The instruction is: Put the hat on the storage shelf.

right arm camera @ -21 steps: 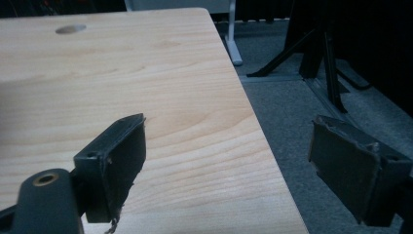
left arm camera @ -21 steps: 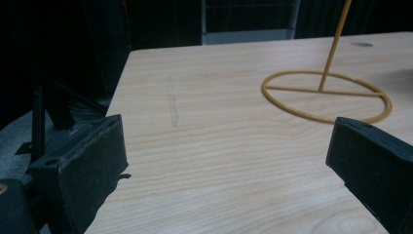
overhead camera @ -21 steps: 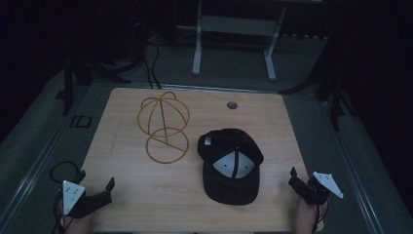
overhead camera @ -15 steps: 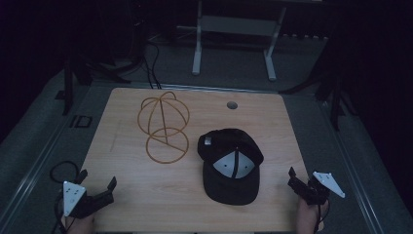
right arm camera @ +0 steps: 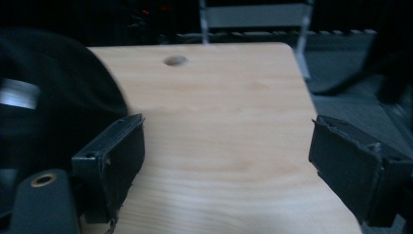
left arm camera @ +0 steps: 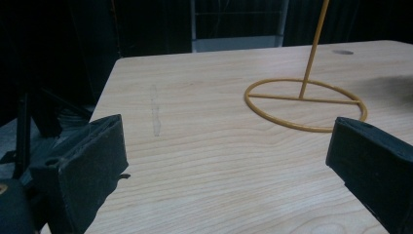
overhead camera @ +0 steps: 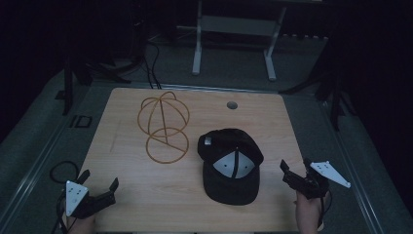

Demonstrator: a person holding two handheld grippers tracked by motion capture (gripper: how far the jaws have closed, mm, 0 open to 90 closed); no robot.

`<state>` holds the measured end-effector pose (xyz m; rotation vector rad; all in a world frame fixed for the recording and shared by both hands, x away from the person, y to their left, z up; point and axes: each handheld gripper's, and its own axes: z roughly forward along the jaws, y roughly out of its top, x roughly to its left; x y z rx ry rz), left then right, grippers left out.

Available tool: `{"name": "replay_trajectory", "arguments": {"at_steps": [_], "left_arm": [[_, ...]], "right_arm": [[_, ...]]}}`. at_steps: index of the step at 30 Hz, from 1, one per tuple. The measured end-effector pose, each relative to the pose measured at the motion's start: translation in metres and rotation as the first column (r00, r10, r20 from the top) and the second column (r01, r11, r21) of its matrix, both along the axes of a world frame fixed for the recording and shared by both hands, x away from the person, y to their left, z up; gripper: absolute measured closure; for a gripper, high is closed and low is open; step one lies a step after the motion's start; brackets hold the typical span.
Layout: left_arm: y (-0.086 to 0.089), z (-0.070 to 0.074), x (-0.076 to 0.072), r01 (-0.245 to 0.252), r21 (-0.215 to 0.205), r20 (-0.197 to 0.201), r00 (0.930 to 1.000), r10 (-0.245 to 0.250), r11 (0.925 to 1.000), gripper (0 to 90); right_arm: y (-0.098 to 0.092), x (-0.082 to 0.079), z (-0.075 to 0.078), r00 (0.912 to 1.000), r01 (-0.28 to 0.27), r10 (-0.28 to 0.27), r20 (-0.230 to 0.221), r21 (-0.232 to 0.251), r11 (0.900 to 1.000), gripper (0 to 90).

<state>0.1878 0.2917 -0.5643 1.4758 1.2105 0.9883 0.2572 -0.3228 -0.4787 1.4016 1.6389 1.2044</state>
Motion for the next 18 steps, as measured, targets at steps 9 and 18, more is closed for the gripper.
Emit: {"name": "replay_trajectory", "arguments": {"at_steps": [9,18], "left_arm": [[-0.003,0.000,0.001,0.018,0.001,-0.007,0.9998,-0.018,0.9998,1.6],[-0.002,0.000,0.001,0.022,-0.010,-0.018,0.9996,-0.022,0.9997,1.6]], "right_arm": [[0.039,0.000,0.047,0.9715,-0.233,0.233,0.042,-0.018,0.972,13.7],[0.077,0.012,0.049,0.9409,-0.334,0.338,0.027,-0.097,0.938,13.3]]}}
